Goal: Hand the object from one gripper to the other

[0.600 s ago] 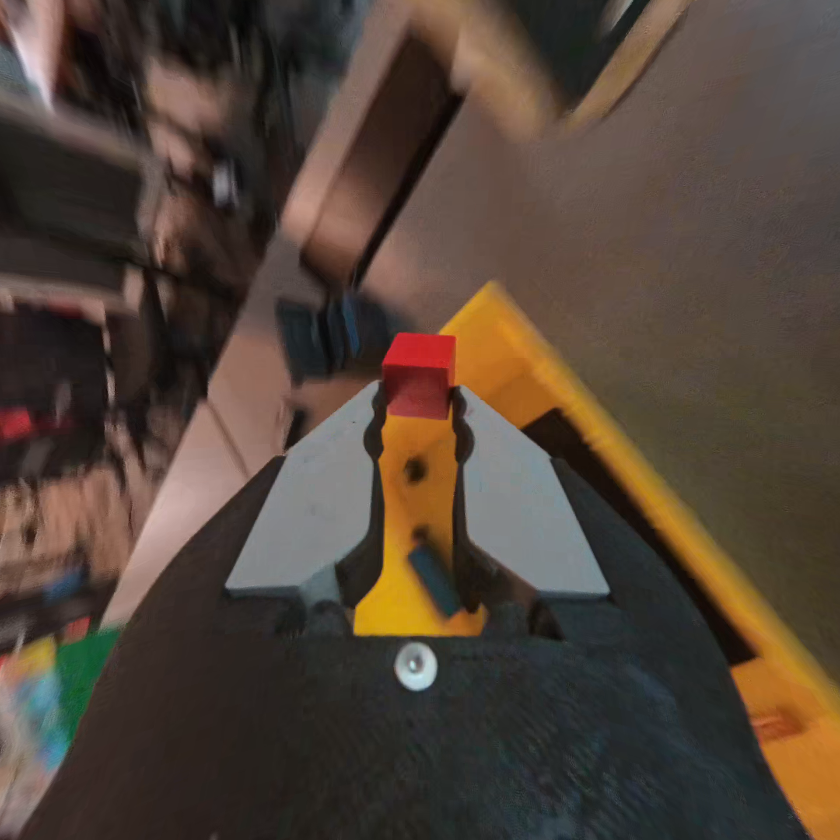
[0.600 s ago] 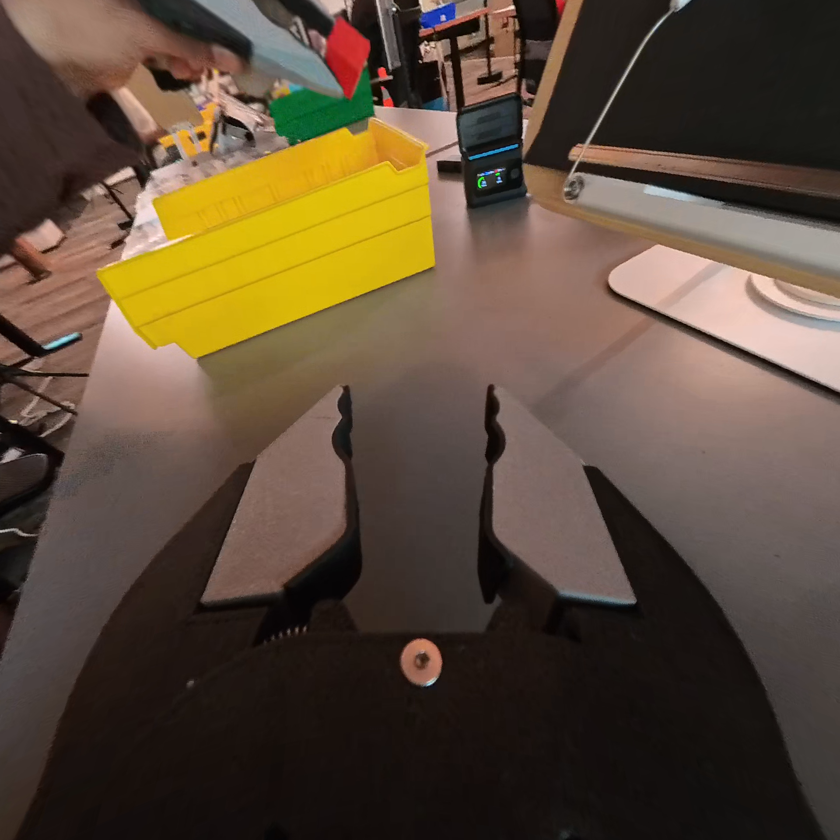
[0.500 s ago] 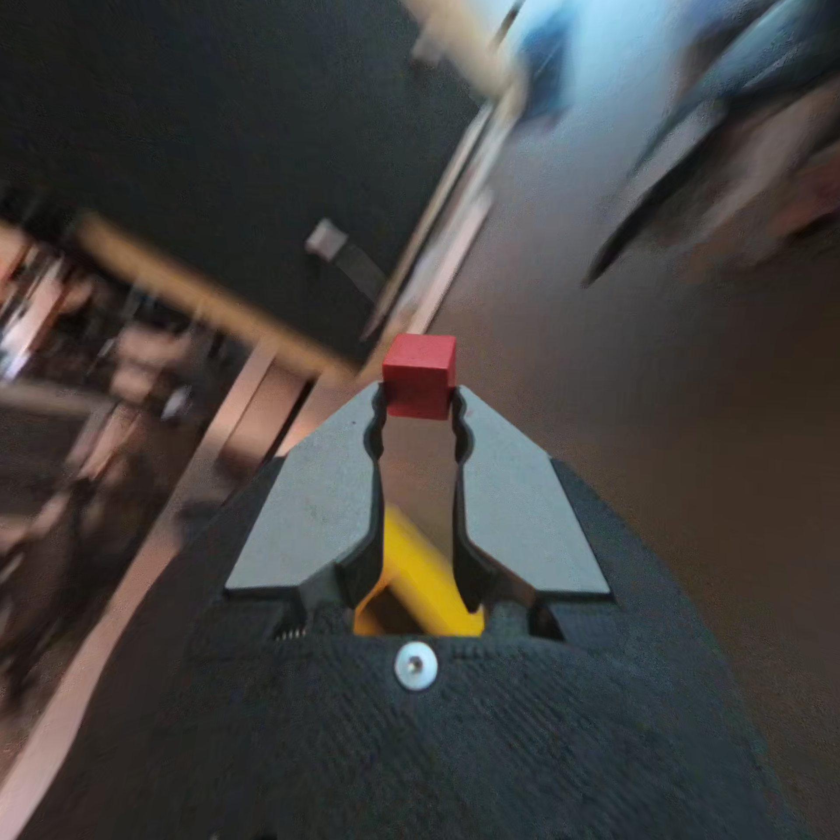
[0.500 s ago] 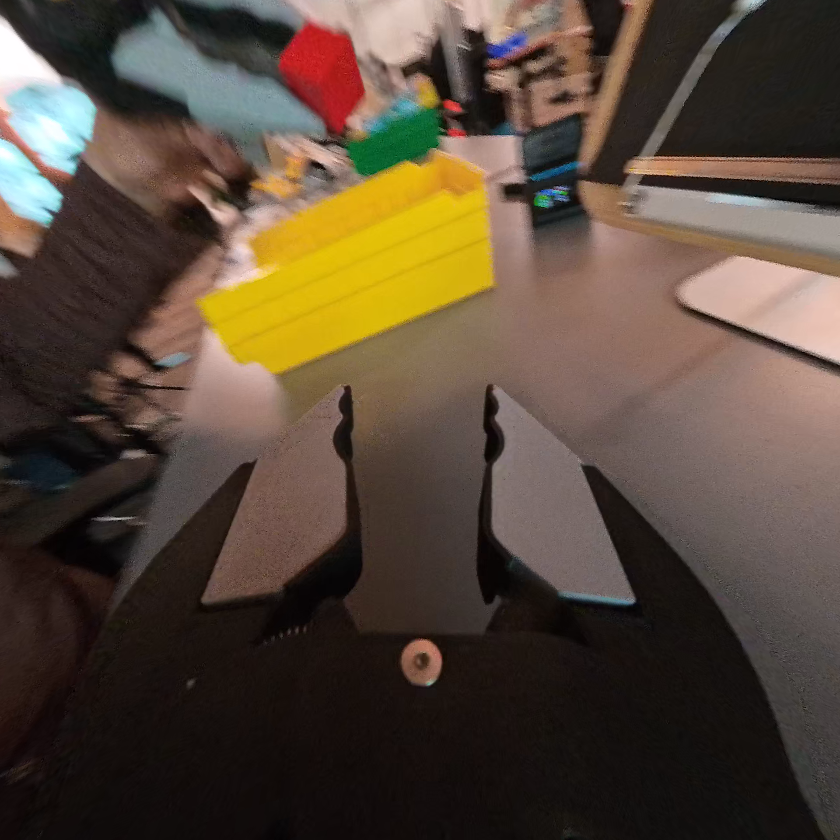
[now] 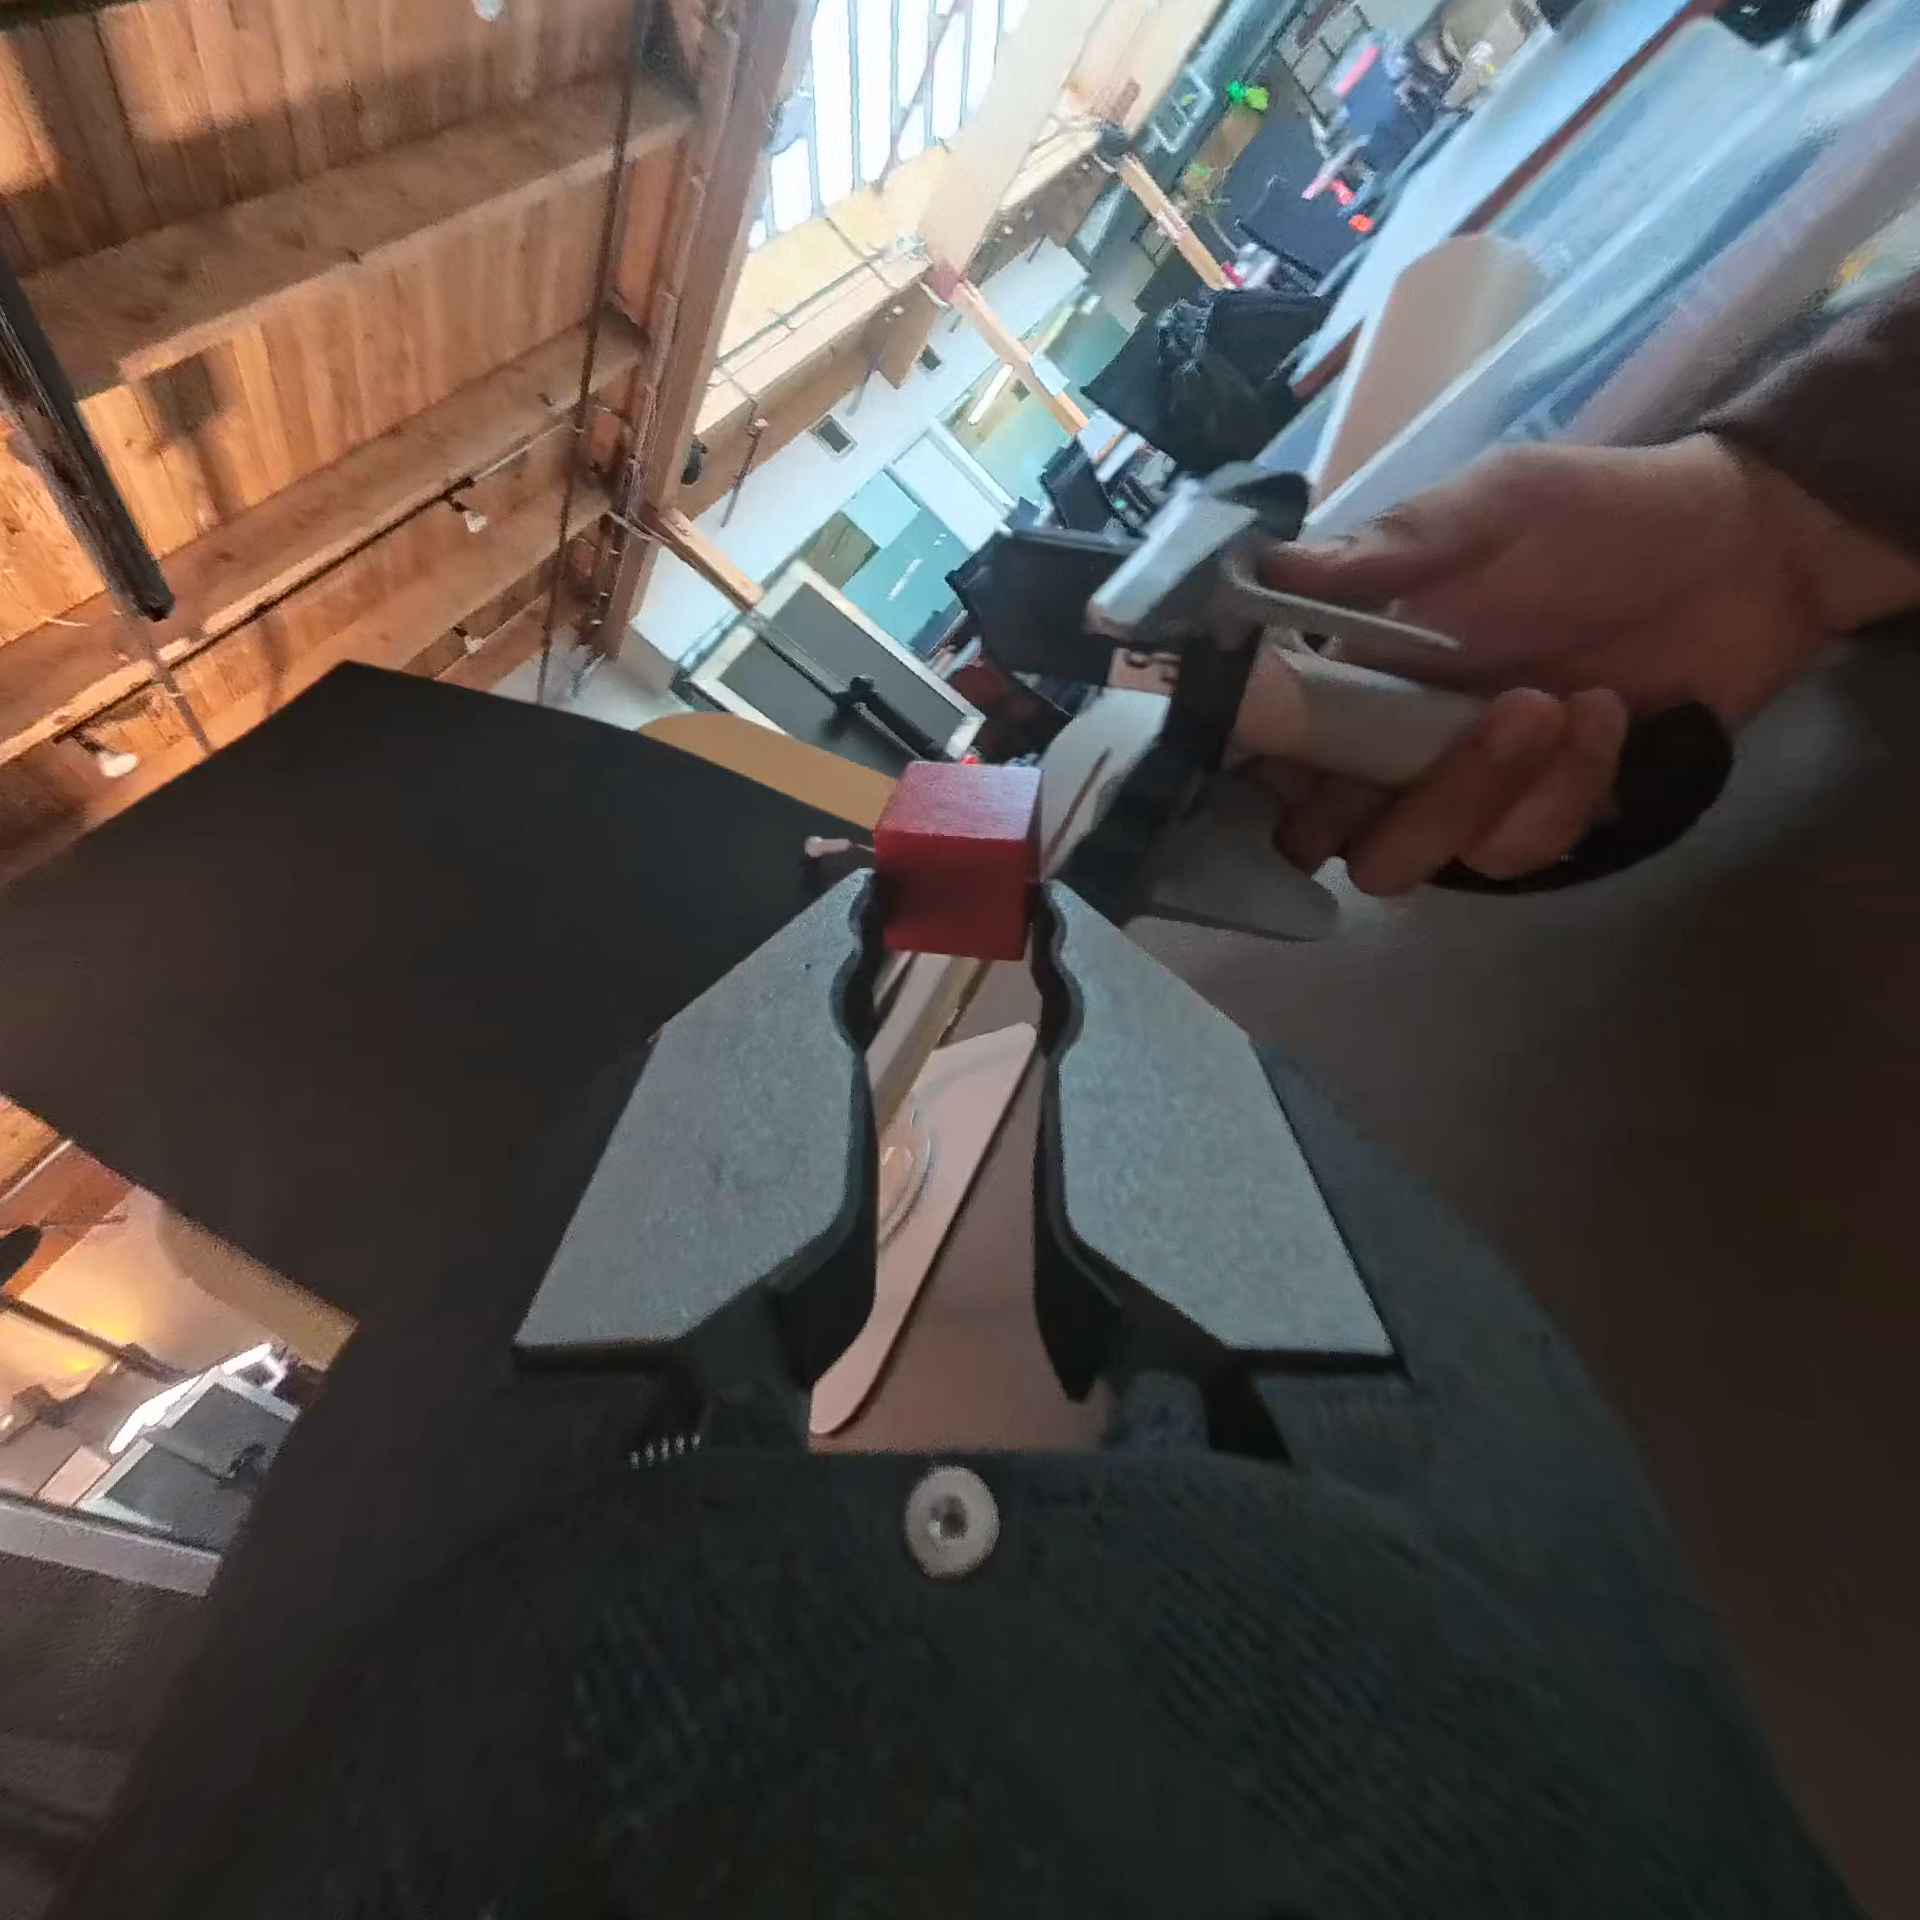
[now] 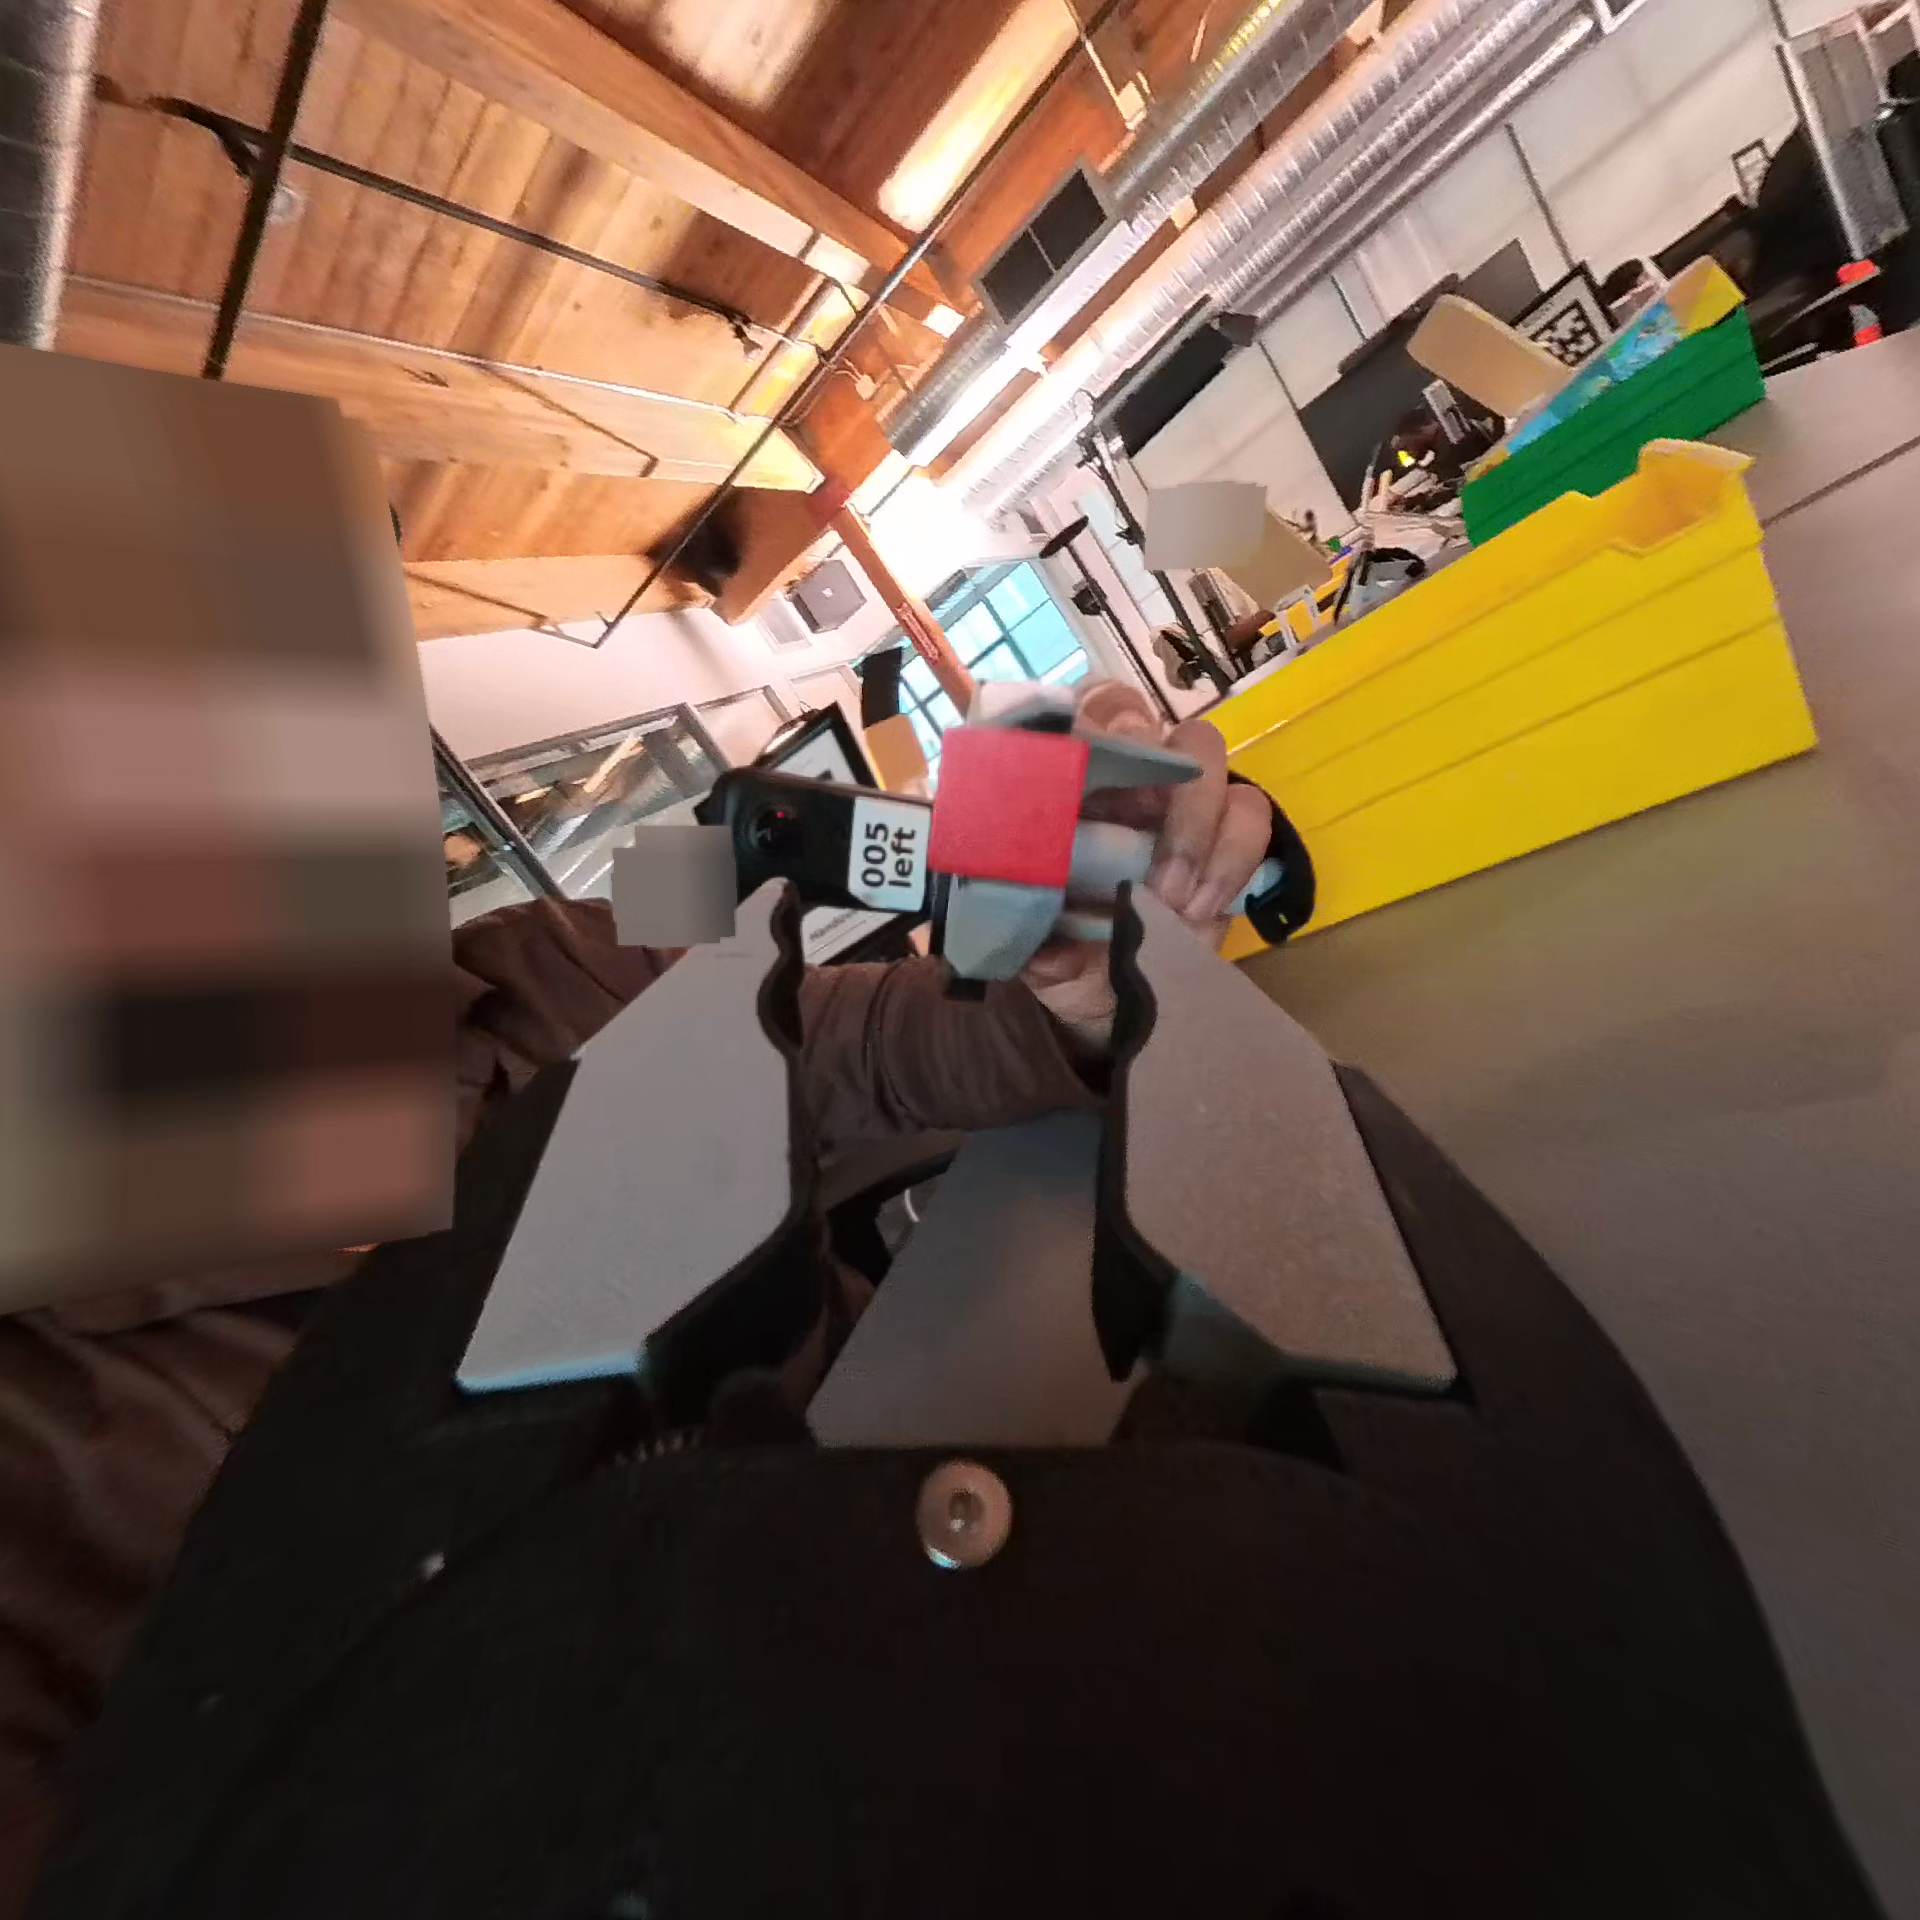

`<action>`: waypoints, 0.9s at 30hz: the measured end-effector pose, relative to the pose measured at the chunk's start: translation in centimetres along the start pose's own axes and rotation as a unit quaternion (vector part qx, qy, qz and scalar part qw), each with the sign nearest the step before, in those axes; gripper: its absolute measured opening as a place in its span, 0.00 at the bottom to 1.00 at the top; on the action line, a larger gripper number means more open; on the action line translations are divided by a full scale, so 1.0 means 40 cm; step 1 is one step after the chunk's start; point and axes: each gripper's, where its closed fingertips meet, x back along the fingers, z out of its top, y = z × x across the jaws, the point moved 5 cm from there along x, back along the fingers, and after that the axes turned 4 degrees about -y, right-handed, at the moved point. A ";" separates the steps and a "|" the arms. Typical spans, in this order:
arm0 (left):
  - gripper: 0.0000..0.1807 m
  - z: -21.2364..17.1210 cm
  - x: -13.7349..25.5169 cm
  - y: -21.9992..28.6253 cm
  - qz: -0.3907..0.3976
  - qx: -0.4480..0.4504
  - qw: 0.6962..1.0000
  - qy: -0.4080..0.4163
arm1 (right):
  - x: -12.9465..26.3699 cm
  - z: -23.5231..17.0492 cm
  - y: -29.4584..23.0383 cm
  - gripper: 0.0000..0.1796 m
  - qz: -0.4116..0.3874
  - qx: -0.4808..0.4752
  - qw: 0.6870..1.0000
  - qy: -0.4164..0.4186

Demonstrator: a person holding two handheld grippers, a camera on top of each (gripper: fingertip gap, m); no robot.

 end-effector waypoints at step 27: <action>0.33 -0.098 0.004 0.000 -0.234 0.516 0.823 -0.033 | 0.003 0.004 0.010 0.13 -0.495 0.522 0.660 -0.216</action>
